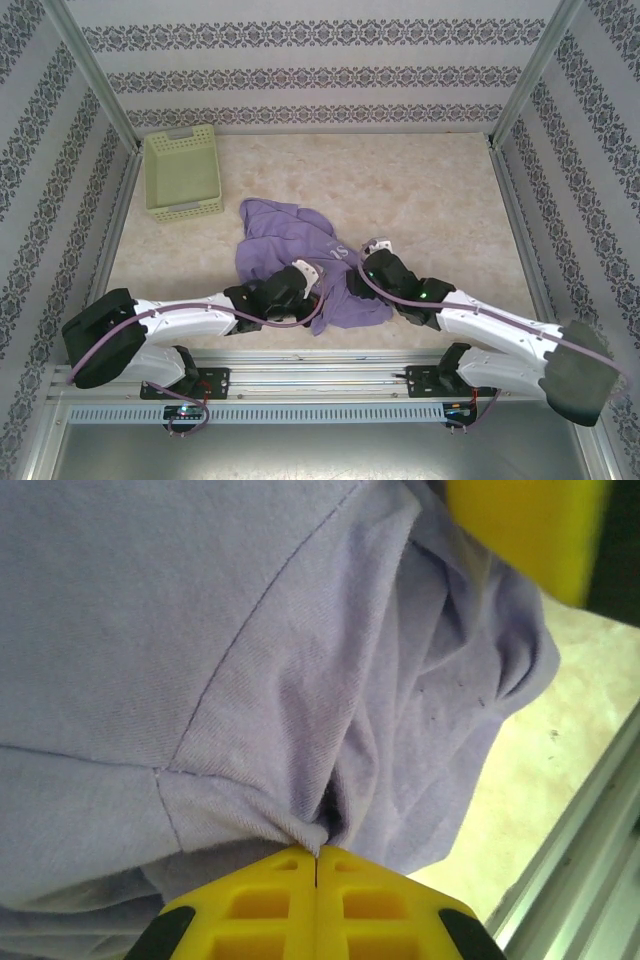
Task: Fold the inside-out t-shirt
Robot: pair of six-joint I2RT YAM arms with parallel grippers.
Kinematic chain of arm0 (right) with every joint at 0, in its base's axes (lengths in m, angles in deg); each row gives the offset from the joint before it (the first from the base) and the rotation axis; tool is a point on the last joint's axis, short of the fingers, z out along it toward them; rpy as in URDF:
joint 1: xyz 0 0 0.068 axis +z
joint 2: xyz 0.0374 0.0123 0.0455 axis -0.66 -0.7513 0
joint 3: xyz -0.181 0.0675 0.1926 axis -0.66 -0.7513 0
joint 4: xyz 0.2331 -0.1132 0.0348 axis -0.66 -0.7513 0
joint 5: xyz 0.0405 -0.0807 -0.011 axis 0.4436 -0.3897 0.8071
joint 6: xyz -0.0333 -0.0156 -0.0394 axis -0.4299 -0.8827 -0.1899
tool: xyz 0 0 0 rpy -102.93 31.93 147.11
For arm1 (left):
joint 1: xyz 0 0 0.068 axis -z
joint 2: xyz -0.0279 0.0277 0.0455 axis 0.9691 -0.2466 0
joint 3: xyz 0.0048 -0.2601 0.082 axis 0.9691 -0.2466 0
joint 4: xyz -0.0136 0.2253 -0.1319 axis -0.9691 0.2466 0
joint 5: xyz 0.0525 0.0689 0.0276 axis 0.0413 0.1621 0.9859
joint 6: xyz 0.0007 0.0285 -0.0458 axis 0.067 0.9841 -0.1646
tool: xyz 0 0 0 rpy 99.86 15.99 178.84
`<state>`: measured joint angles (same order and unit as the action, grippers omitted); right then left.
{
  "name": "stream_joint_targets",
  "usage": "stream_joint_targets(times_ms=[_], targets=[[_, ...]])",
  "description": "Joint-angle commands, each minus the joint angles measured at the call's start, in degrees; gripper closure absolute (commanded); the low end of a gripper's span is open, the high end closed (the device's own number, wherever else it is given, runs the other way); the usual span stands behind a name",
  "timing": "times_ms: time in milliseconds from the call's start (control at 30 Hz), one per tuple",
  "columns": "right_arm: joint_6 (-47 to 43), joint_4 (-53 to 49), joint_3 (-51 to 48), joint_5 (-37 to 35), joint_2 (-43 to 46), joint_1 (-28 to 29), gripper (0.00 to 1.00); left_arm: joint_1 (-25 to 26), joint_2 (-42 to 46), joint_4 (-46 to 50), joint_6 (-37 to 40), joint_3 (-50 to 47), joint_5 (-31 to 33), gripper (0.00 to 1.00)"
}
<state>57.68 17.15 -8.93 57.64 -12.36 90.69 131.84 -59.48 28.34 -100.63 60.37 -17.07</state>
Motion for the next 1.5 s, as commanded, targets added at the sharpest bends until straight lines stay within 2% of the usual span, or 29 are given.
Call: stream_joint_targets(times_ms=[0, 100, 233, 367, 633, 700, 800, 900, 1033, 1200, 1400, 1467], targets=[[6.0, -2.4, -0.4, -2.9, 4.3, 4.0, 0.43, -0.7, 0.0, -8.0, -2.5, -1.9, -3.5, 1.0], [10.7, 2.8, -3.4, 0.2, 4.8, 6.7, 0.45, -0.7, 0.3, -12.6, -3.6, -3.4, -5.3, 1.0], [14.5, 9.1, -5.7, 2.5, 1.1, 8.2, 0.49, -0.8, 1.2, -16.6, -4.6, -5.0, -7.2, 1.0], [15.1, 12.4, -5.9, 3.5, -3.1, 8.4, 0.53, -0.7, 2.5, -17.2, -5.0, -5.8, -7.1, 1.0], [15.4, 19.3, -4.6, 7.4, -10.8, 8.4, 0.54, -0.8, 3.8, -17.6, -5.7, -7.5, -6.2, 1.0], [16.1, 18.7, -4.3, 6.7, -12.2, 8.3, 0.6, -0.8, 4.0, -17.8, -5.9, -7.9, -5.9, 1.0], [16.6, 14.2, -3.3, 3.8, -13.2, 8.4, 0.74, -0.8, 4.6, -17.5, -6.1, -8.3, -4.7, 1.0], [16.6, 10.2, -3.9, 1.5, -10.5, 8.5, 0.88, -1.2, 5.7, -15.3, -6.3, -8.4, -1.9, 1.0], [16.7, 6.1, -7.6, -0.1, -2.7, 8.5, 0.95, -3.0, 7.2, -15.5, -7.4, -9.8, -0.8, 1.0], [18.7, 3.8, -14.1, -0.3, 6.5, 8.2, 0.93, -4.4, 6.1, -17.0, -7.2, -9.4, -4.2, 1.0], [23.0, 1.7, -19.9, 0.8, 12.9, 4.3, 0.92, -4.4, 3.9, -19.8, -7.4, -8.4, -7.2, 1.0], [24.4, 0.4, -20.8, 0.9, 14.8, 2.6, 0.85, -4.4, 3.4, -20.0, -7.1, -7.9, -8.2, 1.0]])
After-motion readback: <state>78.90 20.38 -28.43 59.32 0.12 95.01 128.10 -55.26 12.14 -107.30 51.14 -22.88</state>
